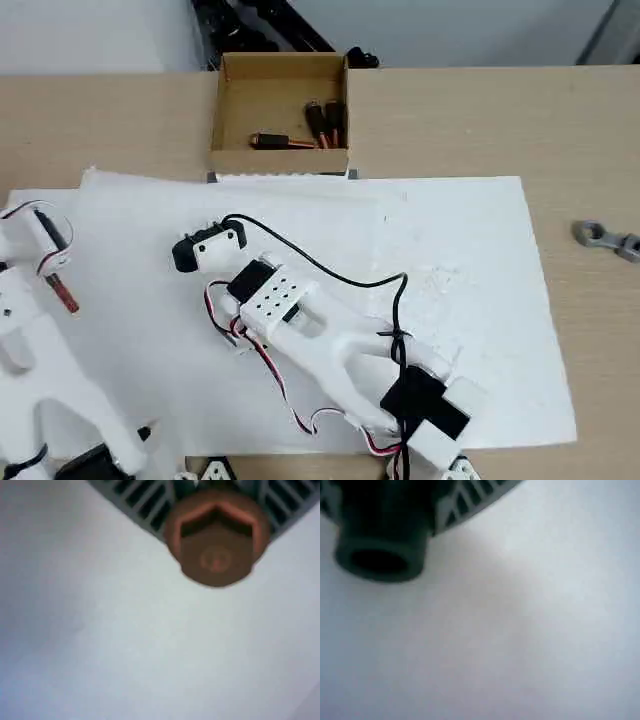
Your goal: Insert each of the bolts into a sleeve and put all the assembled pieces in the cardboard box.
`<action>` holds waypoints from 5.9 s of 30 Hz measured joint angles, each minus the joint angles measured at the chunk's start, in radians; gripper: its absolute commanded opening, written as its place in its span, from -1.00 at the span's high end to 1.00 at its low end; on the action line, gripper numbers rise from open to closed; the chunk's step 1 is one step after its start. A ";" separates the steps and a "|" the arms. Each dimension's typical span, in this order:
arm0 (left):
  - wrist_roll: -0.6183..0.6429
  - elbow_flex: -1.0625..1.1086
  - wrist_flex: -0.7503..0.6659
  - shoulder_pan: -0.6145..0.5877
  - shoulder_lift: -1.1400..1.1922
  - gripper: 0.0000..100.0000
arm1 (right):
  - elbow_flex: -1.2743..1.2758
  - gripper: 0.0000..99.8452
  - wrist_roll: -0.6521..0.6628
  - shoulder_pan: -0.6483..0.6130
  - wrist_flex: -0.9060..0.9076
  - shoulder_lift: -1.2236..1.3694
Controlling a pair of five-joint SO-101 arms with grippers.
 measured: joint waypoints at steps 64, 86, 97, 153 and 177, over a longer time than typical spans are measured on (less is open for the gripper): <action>0.075 -0.086 -0.262 0.411 -0.002 0.99 | 1.198 0.99 0.390 0.767 -0.333 -1.789; 0.077 0.195 -0.652 0.772 -0.017 0.99 | 1.329 0.99 0.371 0.356 -0.767 -1.791; 0.114 0.575 -0.859 0.962 -0.520 0.99 | 1.421 0.99 0.390 0.336 -0.758 -1.898; 0.186 1.137 -1.034 1.051 -1.054 0.99 | 1.410 0.99 0.391 0.276 -0.689 -1.959; 0.190 1.183 -1.140 1.060 -1.011 0.99 | 1.410 0.99 0.391 0.276 -0.686 -1.959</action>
